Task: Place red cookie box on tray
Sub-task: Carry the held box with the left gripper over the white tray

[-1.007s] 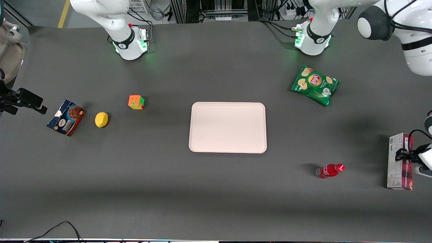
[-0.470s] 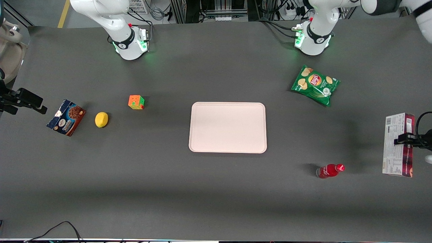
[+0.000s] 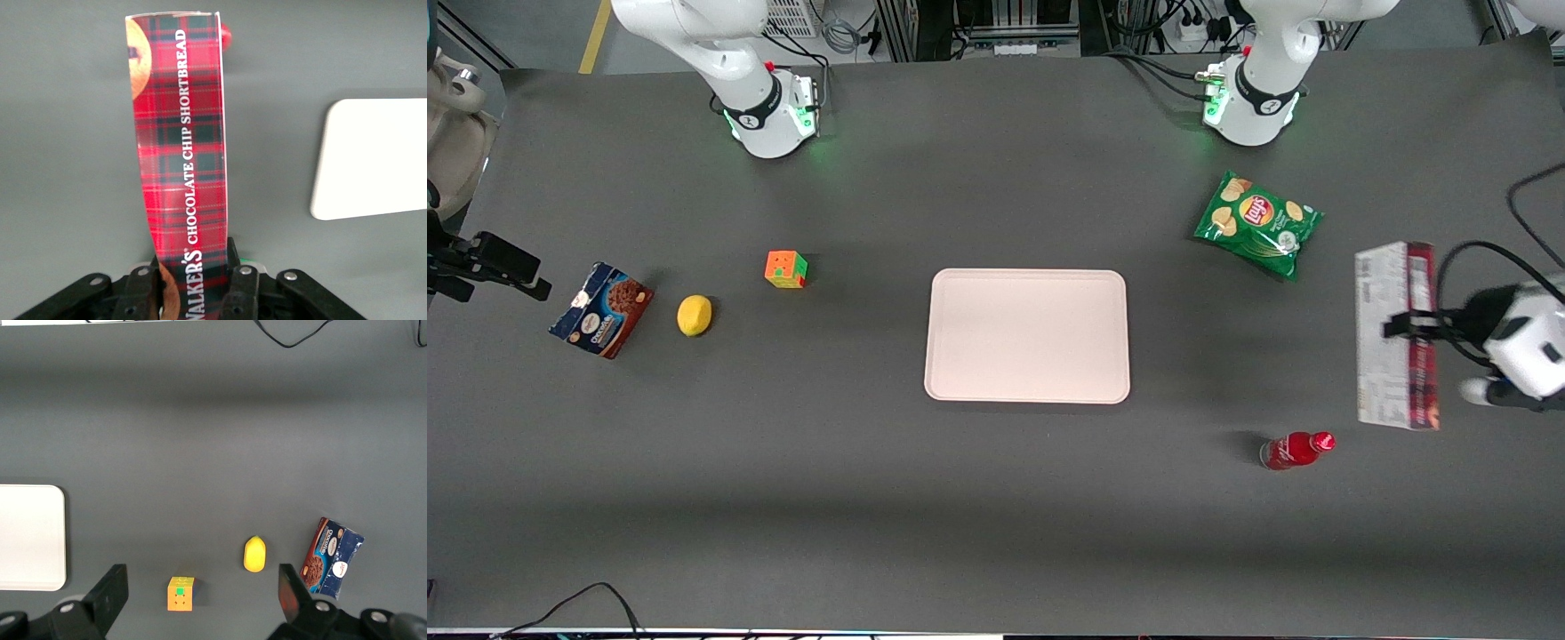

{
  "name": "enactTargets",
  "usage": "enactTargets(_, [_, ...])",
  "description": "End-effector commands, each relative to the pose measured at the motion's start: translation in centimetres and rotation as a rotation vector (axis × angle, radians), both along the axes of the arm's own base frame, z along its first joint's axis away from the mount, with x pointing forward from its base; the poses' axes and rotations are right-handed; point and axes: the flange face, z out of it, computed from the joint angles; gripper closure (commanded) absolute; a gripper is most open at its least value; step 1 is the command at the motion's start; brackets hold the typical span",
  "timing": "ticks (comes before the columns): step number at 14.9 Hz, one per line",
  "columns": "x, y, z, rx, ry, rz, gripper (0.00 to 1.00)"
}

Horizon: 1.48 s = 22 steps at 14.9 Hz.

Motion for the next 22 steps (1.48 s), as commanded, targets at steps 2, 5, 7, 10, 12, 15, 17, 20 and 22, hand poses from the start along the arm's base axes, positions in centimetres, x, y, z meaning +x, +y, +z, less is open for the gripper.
enactTargets(2, [-3.9, -13.7, 2.9, 0.073, 0.043, 0.134, 0.91])
enactTargets(5, [-6.0, -21.0, 0.7, 0.119, 0.006, 0.177, 0.9])
enactTargets(7, [-8.0, -24.7, -2.1, 0.107, -0.06, 0.167, 0.88])
enactTargets(10, [-10.7, -28.3, -7.1, 0.1, -0.142, 0.119, 0.91])
enactTargets(12, [-12.6, -30.5, -9.5, 0.083, -0.185, 0.113, 0.91])
enactTargets(15, [-15.9, -33.6, -13.0, 0.104, -0.261, 0.055, 0.92])
enactTargets(17, [-16.9, -34.0, -15.1, 0.084, -0.276, 0.057, 0.92])
enactTargets(20, [-17.5, -34.8, -18.4, 0.053, -0.281, 0.057, 0.92])
enactTargets(22, [-17.1, -34.8, -20.7, 0.028, -0.285, 0.069, 0.92])
